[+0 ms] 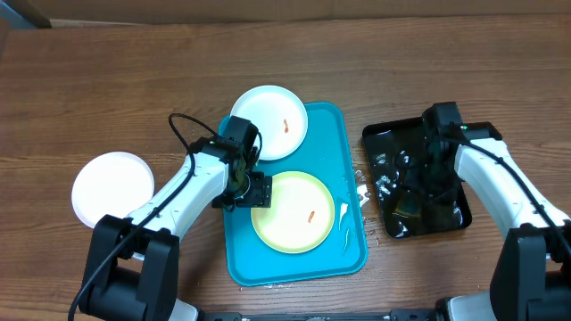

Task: Clean dirty plates on tray and stack at the side
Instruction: 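Grasp the sponge in the black tray with the right gripper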

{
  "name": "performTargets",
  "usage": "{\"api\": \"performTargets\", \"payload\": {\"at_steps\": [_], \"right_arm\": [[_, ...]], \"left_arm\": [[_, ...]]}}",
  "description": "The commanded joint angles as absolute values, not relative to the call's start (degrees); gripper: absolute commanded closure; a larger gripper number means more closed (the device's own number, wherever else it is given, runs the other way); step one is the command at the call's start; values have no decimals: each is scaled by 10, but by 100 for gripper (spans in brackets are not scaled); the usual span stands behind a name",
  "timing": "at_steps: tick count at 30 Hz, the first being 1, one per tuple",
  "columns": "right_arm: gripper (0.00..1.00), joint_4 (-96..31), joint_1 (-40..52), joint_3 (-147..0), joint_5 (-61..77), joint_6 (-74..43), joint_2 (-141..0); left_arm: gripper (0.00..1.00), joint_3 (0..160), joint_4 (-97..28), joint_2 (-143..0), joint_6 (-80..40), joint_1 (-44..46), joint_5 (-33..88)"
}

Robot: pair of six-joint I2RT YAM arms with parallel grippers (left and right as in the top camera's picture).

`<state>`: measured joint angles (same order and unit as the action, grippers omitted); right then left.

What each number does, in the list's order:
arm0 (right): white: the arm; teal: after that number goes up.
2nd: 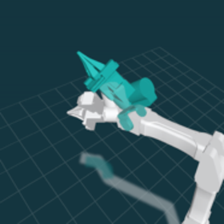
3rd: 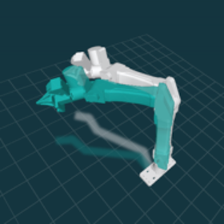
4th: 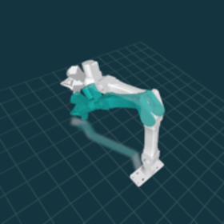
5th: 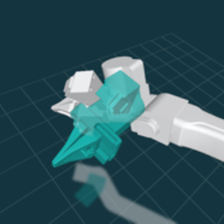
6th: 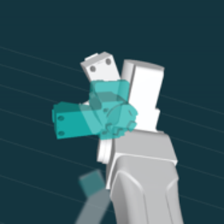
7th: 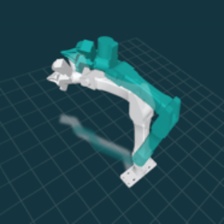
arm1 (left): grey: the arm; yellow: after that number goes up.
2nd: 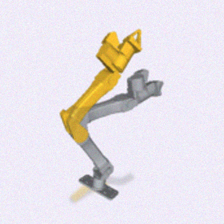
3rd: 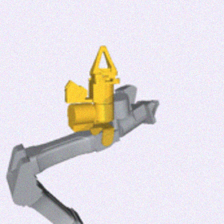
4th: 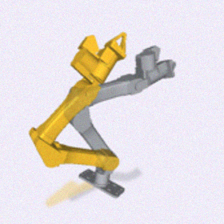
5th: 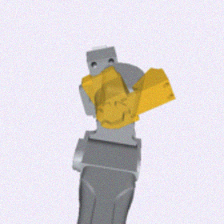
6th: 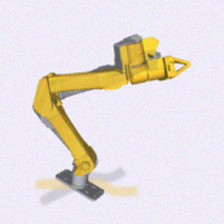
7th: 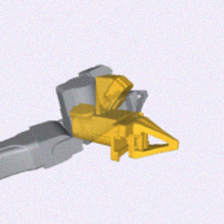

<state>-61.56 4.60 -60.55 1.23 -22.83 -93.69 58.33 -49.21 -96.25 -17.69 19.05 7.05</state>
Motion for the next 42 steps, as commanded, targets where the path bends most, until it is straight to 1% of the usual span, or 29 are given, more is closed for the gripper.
{"api": "performTargets", "payload": {"at_steps": [1,3,4,5,6,7,8,9,14,15,16,17,18,19,21,24,26,27,30,33,34,35,37,39,42], "right_arm": [[49,-589,53,-549,27,-256,-933],[55,-534,54,-511,31,-256,-933],[67,-504,55,-493,31,-256,-933],[73,-482,55,-480,31,-256,-933],[76,-466,55,-469,31,-256,-933],[81,-449,55,-459,30,-256,-933],[90,-436,55,-453,30,-256,-933],[96,-429,55,-451,29,-256,-933],[96,-466,47,-512,24,-253,-931],[95,-481,48,-532,23,-252,-931],[85,-498,48,-552,23,-251,-931],[69,-518,48,-571,21,-251,-931],[59,-537,48,-588,15,-251,-931],[55,-568,48,-612,3,-251,-931],[53,-591,48,-627,-13,-251,-931],[53,-588,49,-615,-14,-254,-932],[56,-566,49,-591,-15,-255,-932],[57,-550,49,-576,-15,-256,-933],[62,-489,49,-522,-14,-265,-934],[75,-438,49,-473,-13,-288,-934],[79,-427,49,-464,-13,-288,-934],[86,-420,49,-458,-13,-288,-934],[95,-419,49,-458,-12,-288,-934],[96,-418,49,-461,-12,-288,-933],[96,-428,49,-470,-12,-287,-933]], "left_arm": [[20,589,-487,-967,-180,192,75],[19,589,-484,-966,-180,192,75],[19,589,-481,-966,-180,192,75],[20,589,-479,-967,-180,192,75],[20,589,-479,-966,-180,192,75],[19,589,-479,-967,-180,192,75],[19,589,-480,-966,-180,192,75],[20,589,-480,-966,-180,192,75],[18,589,-482,-966,-180,192,75],[17,589,-481,-966,-180,192,75],[16,589,-481,-966,-180,192,75],[15,589,-481,-966,-180,192,75],[15,589,-482,-966,-180,192,75],[15,589,-482,-967,-180,192,75],[15,589,-481,-966,-180,192,75],[16,589,-481,-967,-180,192,75],[23,589,-478,-967,-172,192,75],[26,589,-475,-967,-165,192,75],[27,587,-466,-967,-152,192,75],[27,582,-464,-967,-152,192,75],[28,579,-463,-967,-152,192,75],[29,576,-462,-967,-152,192,75],[32,569,-456,-967,-150,192,75],[34,560,-446,-967,-145,192,75],[42,542,-425,-967,-142,192,75]]}}
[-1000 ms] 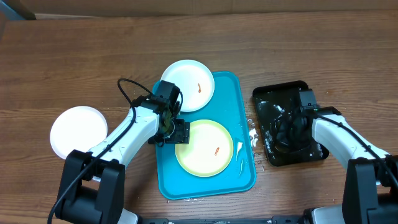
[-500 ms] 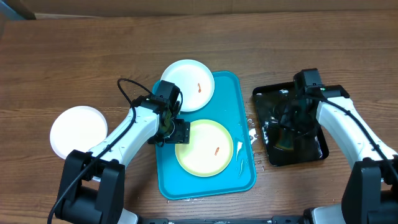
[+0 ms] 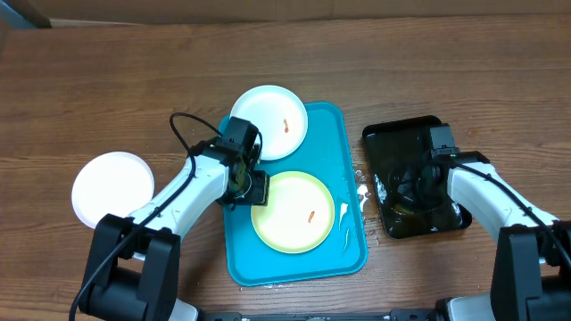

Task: Clean dirty plates on tray and stack at the side
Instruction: 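Grasp the sponge in the black tray with the right gripper, then wipe the yellow plate with the sponge, then return sponge to tray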

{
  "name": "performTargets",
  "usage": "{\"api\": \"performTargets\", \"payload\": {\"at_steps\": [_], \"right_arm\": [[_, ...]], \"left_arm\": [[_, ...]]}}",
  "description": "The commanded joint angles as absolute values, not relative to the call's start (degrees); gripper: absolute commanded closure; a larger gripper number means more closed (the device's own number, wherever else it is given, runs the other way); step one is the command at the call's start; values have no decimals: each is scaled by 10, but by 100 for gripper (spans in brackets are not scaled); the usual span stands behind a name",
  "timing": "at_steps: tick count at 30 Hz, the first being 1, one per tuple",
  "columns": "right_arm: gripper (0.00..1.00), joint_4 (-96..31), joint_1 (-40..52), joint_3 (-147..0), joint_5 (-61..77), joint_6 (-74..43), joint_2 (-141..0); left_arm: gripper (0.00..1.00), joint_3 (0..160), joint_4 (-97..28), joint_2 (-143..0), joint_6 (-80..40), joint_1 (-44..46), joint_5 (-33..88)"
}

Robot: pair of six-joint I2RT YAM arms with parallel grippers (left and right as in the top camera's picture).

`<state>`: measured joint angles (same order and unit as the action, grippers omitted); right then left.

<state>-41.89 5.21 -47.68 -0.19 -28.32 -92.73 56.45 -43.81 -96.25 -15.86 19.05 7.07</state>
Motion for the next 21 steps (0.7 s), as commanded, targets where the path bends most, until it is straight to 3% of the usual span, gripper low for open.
{"api": "performTargets", "payload": {"at_steps": [1,7,9,11,21], "right_arm": [[96,-433,49,-474,-12,-287,-932],[96,-490,49,-519,-12,-281,-928],[96,-514,49,-536,-12,-276,-921],[96,-536,49,-555,-2,-258,-906],[96,-571,77,-602,216,-117,-753]], "left_arm": [[44,536,-417,-967,-142,192,76],[62,502,-363,-967,-141,192,93],[75,495,-357,-967,-141,192,93],[96,490,-357,-967,-141,192,90],[96,488,-350,-967,-176,192,116]]}}
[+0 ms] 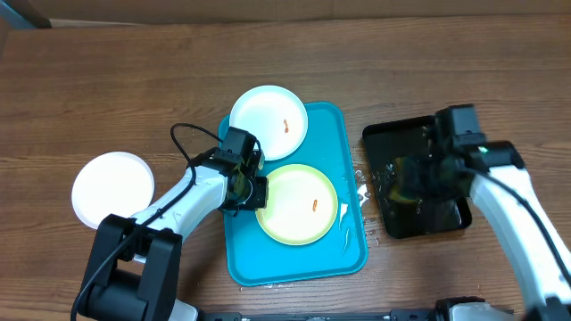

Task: Clean dirty plates on tray and stack at the side
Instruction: 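Wipe the yellow plate with the sponge, then return sponge to tray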

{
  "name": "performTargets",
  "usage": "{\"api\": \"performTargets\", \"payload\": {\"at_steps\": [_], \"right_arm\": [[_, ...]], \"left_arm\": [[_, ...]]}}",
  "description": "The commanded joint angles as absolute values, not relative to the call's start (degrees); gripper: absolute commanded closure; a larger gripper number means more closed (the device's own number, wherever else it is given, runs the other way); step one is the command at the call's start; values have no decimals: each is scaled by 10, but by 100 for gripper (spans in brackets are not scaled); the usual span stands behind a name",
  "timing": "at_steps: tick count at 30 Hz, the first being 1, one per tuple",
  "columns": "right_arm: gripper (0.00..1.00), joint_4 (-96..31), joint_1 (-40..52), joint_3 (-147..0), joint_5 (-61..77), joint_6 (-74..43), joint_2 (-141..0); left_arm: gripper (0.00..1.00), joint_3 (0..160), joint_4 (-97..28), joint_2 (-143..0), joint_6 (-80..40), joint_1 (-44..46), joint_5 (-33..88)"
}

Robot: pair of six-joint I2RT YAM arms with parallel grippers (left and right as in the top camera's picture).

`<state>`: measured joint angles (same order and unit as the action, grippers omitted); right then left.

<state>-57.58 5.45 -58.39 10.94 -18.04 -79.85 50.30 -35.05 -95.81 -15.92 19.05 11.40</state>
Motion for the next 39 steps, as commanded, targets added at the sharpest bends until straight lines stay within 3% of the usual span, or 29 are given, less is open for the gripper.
{"api": "performTargets", "payload": {"at_steps": [1,8,16,29,33,39], "right_arm": [[96,-571,90,-601,222,-117,-746],[96,-507,263,-599,179,-191,-784],[96,-382,391,-599,84,-267,-902],[96,-339,410,-599,-7,-312,-1065],[96,-432,408,-598,-171,-443,-1071],[96,-483,408,-598,-259,-475,-1071]], "left_arm": [[96,488,-350,-967,-176,192,117],[96,488,-339,-967,-196,210,119],[96,488,-338,-967,-198,219,117],[96,488,-338,-967,-198,219,115],[96,488,-343,-967,-203,219,95],[96,488,-347,-967,-215,217,76]]}}
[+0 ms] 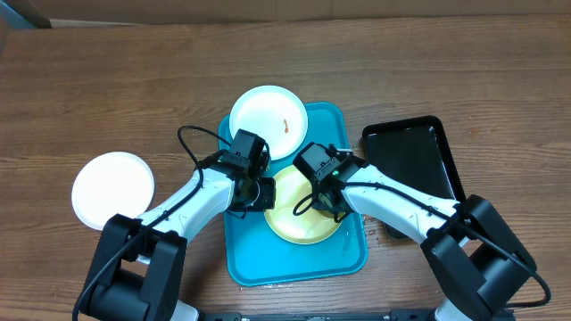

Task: Clean dirty plates on tray and stack at the side
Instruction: 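Wipe the yellow plate with the sponge, then return sponge to tray, then lift the yellow plate with the left gripper and tilt it over the black tray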

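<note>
A yellow-green plate (pixel 299 223) lies on the blue tray (pixel 259 259). My left gripper (pixel 260 194) is shut on the plate's left rim. My right gripper (pixel 334 205) reaches in from the right and is down over the plate's face, shut on a sponge that its fingers almost hide. A white plate (pixel 268 122) with a small red smear rests on the tray's top left corner and overhangs it. A clean white plate (pixel 111 189) sits alone on the table at the far left.
A black tray (pixel 415 156) with wet patches lies right of the blue tray, its near end under my right arm. Water drops lie on the wood between the two trays. Both arms cross the blue tray's middle.
My right gripper was over the black tray with a yellowish sponge; it is now over the yellow-green plate on the blue tray. The left gripper and the plate have shifted slightly to the right.
At first my right gripper was down in the black tray at the sponge while my left gripper stayed at the yellow-green plate's rim. Then the plate had shifted up the tray and the sponge hung above the black tray. Now the right gripper is on the plate.
</note>
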{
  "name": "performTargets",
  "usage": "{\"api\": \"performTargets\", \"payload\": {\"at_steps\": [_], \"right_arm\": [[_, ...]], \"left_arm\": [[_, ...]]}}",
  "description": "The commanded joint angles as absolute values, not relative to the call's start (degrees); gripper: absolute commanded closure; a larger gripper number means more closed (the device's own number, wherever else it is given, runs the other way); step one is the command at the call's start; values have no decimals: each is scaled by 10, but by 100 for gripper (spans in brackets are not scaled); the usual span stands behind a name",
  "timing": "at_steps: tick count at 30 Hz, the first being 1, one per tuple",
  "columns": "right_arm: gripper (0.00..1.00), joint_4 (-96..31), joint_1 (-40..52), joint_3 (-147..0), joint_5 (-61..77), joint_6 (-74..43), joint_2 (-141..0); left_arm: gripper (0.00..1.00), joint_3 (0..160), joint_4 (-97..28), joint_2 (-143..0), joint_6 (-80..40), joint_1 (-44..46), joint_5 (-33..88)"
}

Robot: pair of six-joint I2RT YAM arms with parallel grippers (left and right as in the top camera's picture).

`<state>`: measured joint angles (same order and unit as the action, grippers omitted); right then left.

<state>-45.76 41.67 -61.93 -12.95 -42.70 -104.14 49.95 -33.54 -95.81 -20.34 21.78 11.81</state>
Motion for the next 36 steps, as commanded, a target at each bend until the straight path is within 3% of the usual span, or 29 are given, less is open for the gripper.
{"api": "performTargets", "payload": {"at_steps": [1,11,22,29,36], "right_arm": [[96,-492,408,-598,-272,-488,-1071],[96,-551,408,-619,-293,-509,-1036],[96,-562,387,-631,-216,-430,-834],[96,-567,239,-631,-126,-338,-757],[96,-537,30,-601,86,-188,-792]], "left_arm": [[96,488,-349,-967,-217,217,73],[96,488,-364,-967,-219,217,53],[96,488,-363,-967,-201,218,54],[96,500,-369,-967,-180,218,61],[96,575,-443,-966,-158,219,63]]}}
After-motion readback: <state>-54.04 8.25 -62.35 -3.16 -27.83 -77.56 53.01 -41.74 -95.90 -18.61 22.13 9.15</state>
